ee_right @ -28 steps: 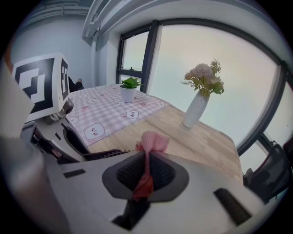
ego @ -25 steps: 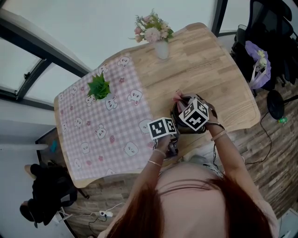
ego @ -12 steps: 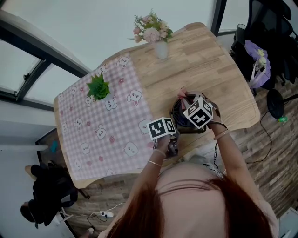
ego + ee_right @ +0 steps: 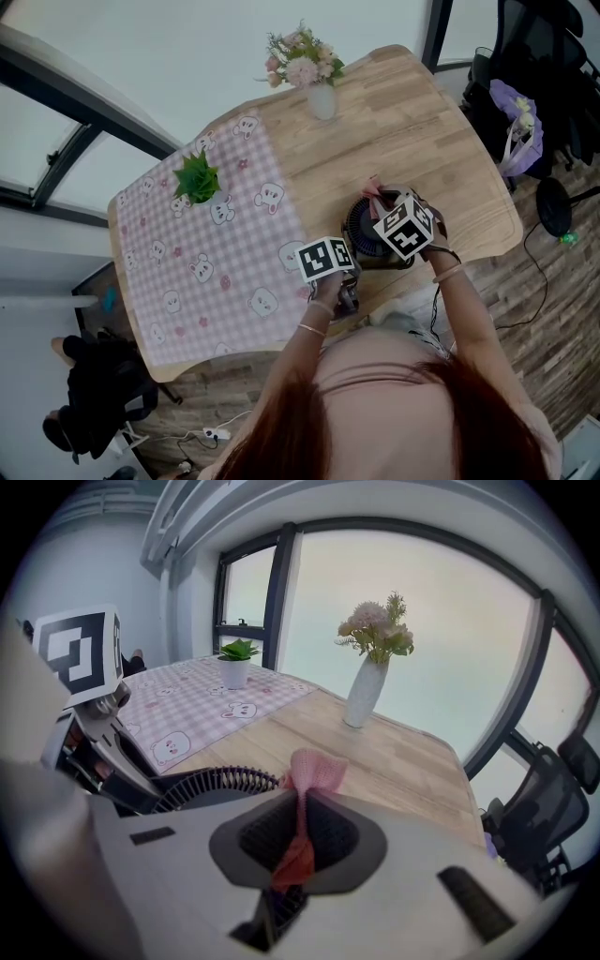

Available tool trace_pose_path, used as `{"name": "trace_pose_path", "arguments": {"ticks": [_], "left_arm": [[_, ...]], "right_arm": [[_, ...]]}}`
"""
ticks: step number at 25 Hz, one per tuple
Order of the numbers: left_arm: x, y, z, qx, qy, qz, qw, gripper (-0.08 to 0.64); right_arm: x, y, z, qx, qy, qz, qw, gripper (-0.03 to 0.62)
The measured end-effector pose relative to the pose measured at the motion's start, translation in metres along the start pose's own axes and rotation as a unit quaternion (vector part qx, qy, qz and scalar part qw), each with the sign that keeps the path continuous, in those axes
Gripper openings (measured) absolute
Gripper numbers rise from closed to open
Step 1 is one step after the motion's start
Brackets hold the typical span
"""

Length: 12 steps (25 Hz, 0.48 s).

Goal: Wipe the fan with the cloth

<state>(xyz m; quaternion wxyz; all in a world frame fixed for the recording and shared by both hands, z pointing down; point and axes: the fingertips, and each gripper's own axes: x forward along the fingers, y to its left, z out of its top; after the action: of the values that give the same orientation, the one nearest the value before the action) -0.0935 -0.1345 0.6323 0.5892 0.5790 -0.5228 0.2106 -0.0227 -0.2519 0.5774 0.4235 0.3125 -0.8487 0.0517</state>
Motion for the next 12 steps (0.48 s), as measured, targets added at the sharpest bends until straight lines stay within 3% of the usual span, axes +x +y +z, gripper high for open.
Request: {"name": "trace_pose_path", "arguments": {"ticks": [12], "left_arm": [[-0.002,-0.001,-0.001,0.019,0.006,0.0,0.9998,0.086]], "right_arm": [[-0.019,-0.009,-0.016,0.041,0.002,-0.015,0.999,0.023]]}}
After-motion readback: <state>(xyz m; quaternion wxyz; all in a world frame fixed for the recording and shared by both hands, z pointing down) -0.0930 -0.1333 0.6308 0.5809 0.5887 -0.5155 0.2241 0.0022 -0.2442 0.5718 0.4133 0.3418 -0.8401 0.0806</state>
